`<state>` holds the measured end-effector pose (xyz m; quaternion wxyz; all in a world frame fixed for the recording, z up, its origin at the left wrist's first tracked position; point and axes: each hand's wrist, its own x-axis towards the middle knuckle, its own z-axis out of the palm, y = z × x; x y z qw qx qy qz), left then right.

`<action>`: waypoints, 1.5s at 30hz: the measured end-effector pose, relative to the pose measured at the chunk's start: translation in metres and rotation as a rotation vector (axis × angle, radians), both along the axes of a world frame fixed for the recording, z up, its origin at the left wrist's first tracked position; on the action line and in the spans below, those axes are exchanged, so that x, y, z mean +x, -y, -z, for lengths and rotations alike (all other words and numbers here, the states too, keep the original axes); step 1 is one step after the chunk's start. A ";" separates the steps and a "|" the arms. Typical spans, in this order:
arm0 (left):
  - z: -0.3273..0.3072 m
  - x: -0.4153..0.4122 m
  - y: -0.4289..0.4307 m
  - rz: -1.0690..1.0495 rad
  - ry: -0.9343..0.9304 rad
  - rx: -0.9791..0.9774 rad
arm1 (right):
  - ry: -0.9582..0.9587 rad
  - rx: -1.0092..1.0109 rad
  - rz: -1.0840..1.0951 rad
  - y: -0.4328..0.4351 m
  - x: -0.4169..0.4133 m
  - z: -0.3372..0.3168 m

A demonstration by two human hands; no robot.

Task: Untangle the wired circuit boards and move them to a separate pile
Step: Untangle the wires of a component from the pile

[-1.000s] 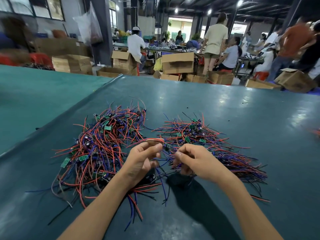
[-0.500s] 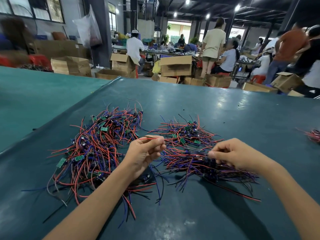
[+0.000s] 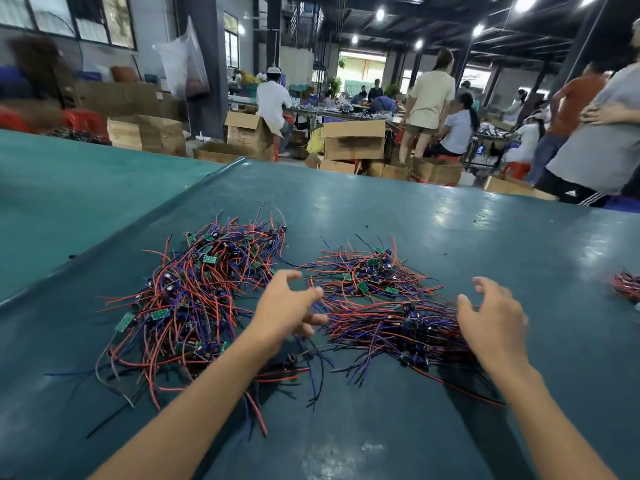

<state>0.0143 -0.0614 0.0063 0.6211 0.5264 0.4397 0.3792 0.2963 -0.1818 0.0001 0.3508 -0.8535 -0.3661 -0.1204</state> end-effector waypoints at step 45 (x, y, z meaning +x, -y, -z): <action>-0.021 -0.112 -0.159 -0.104 -1.159 0.476 | 0.282 0.202 -0.650 -0.013 -0.149 0.058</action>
